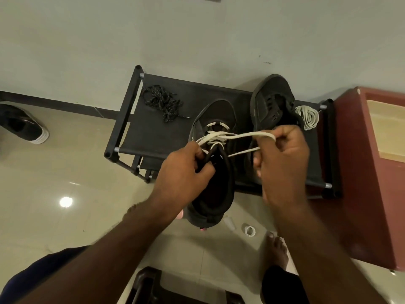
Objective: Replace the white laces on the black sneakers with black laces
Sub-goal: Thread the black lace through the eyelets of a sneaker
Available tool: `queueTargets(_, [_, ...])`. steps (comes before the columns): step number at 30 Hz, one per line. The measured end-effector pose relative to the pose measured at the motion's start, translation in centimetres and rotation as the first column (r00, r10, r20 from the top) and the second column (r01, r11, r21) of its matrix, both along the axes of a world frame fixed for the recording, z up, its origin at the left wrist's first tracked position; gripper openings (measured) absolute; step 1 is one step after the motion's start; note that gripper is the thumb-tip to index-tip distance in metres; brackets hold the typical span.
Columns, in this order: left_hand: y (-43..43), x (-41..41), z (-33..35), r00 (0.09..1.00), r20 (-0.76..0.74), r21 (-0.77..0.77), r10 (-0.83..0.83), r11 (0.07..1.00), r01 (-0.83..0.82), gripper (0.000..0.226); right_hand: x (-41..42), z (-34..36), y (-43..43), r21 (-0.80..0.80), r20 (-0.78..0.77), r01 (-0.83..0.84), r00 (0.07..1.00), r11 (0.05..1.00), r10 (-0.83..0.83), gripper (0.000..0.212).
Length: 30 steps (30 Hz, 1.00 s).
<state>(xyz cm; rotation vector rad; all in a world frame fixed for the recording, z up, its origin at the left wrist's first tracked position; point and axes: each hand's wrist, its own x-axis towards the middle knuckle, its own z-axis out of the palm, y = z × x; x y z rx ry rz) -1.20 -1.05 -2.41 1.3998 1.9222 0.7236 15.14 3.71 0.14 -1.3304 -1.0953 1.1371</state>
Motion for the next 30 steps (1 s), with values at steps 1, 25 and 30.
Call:
queueTargets(1, [0.0,0.1,-0.2,1.0,0.01,0.008,0.01,1.0,-0.01,0.015,0.3,0.5,0.0,0.015,-0.071,0.056,0.996,0.998,-0.055,0.015])
queueTargets(25, [0.4,1.5,-1.9,0.992,0.082,0.342,0.093,0.933,-0.115,0.028,-1.0,-3.5,-1.9,0.015,0.682,-0.328,0.694,0.945,0.23,0.028])
queueTargets(30, [0.4,1.6,-2.2,0.983,0.082,0.352,0.162,0.918,-0.18,0.008,-1.4,-4.1,-2.0,0.084,0.648,-0.329,0.735,0.941,0.199,0.026])
